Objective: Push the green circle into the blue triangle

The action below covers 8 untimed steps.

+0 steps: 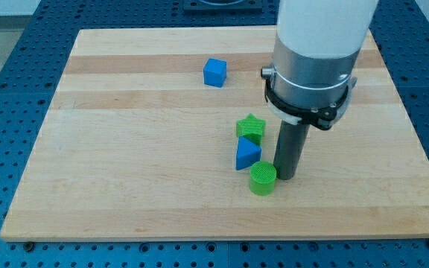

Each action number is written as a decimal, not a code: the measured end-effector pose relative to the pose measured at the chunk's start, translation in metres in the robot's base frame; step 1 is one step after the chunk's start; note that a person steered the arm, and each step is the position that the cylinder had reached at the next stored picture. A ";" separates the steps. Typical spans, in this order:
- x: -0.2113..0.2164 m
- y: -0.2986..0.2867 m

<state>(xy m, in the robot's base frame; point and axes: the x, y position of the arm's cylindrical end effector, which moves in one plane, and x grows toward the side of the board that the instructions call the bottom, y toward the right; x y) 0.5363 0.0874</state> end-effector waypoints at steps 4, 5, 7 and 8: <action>0.048 -0.013; 0.062 -0.030; 0.053 -0.031; 0.043 -0.033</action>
<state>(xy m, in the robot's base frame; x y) 0.5789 0.0541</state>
